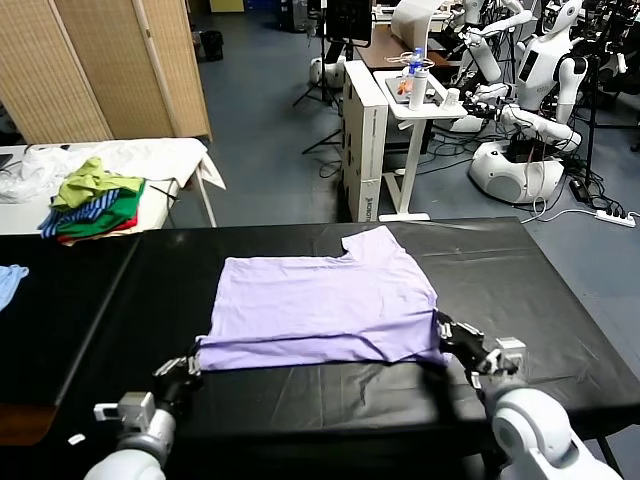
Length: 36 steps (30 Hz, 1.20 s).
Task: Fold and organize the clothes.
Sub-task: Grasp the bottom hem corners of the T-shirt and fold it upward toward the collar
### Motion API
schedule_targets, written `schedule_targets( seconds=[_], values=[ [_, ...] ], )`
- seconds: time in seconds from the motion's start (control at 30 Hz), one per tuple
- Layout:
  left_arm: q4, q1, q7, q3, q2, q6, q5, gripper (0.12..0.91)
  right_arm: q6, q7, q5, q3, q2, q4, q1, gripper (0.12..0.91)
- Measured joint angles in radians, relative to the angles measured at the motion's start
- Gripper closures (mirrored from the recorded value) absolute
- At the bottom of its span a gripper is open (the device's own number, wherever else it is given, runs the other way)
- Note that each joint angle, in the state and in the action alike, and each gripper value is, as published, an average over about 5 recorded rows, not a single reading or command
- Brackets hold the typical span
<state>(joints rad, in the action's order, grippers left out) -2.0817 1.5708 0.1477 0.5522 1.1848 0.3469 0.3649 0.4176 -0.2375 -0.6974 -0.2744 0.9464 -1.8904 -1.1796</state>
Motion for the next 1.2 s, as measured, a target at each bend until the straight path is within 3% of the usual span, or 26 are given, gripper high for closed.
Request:
schedule_targets(
  seconds=[0.23, 0.47, 0.53, 0.67, 0.8, 0.9, 1.07, 1.2],
  values=[
    [0.023, -0.012, -0.004, -0.011, -0.012, 0.001, -0.003, 0.884, -0.03, -0.002, 0.008, 0.029, 0.015, 0.049, 0.047, 0.885],
    [0.033, -0.017, -0.005, -0.014, -0.012, 0.001, -0.006, 0.884, 0.014, 0.023, -0.013, 0.026, 0.007, 0.049, 0.05, 0.87],
    [0.033, -0.017, -0.005, -0.014, -0.012, 0.001, -0.006, 0.884, 0.04, 0.034, -0.025, 0.014, -0.004, 0.033, 0.038, 0.806],
    [0.025, -0.014, -0.001, -0.014, -0.009, 0.005, -0.006, 0.851, 0.08, 0.055, -0.052, -0.026, -0.04, -0.032, -0.01, 0.574],
    [0.003, 0.003, 0.005, -0.002, -0.002, 0.012, -0.005, 0.654, 0.09, 0.069, -0.059, -0.09, -0.09, -0.115, -0.087, 0.311],
    [-0.02, 0.024, 0.005, 0.01, 0.007, 0.017, -0.004, 0.464, 0.087, 0.082, -0.047, -0.143, -0.112, -0.163, -0.156, 0.173],
    [-0.048, 0.072, 0.0, 0.017, 0.03, 0.019, -0.011, 0.182, 0.074, 0.099, -0.03, -0.215, -0.117, -0.208, -0.269, 0.125],
    [-0.05, 0.106, -0.002, 0.015, 0.056, 0.016, -0.017, 0.128, 0.061, 0.11, -0.013, -0.248, -0.114, -0.214, -0.336, 0.165]
  ],
)
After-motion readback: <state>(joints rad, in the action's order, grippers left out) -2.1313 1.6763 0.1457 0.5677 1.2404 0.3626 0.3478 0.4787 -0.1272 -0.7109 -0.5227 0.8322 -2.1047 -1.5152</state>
